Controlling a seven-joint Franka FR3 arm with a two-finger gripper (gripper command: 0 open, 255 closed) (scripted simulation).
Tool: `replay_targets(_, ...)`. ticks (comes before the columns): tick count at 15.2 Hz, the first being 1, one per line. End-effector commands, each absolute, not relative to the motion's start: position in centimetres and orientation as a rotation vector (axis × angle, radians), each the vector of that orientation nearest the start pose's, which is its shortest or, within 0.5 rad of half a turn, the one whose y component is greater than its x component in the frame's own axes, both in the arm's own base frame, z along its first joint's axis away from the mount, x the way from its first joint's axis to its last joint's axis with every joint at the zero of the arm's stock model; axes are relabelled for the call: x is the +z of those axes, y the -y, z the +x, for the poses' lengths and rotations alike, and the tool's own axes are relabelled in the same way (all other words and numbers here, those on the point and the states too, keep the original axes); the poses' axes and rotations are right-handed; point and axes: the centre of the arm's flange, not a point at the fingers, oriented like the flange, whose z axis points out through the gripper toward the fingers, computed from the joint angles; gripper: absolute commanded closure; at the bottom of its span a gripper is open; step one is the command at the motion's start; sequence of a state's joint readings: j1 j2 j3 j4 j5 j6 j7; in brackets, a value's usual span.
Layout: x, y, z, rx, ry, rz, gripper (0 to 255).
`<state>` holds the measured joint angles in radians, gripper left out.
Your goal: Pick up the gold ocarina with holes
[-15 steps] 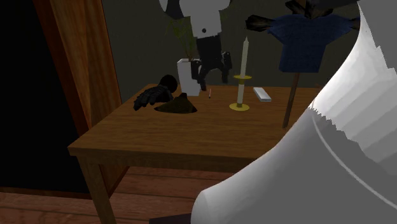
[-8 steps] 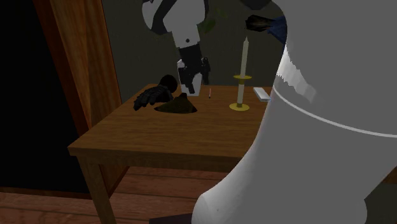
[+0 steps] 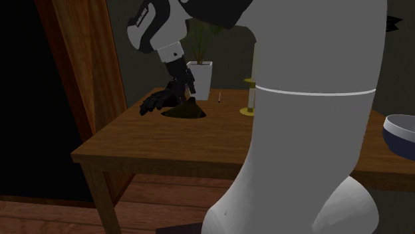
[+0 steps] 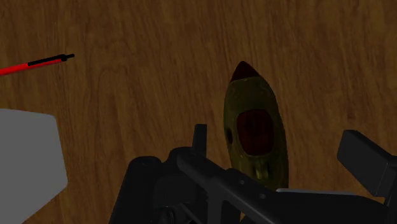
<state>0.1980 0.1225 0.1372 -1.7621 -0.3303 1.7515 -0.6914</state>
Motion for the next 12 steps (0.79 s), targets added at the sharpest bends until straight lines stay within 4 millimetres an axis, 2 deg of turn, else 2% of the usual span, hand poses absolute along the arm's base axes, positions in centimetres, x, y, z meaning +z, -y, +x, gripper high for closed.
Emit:
replay_targets(1,47.0,-18.6,57.4,0.336,1.931,-2.815,0)
replay_targets(9,42.9,-18.8,57.5,0.338,1.944,-2.806,0)
replay_targets(11,42.9,-18.8,57.5,0.338,1.944,-2.806,0)
replay_targets(12,42.9,-18.8,57.5,0.338,1.944,-2.806,255)
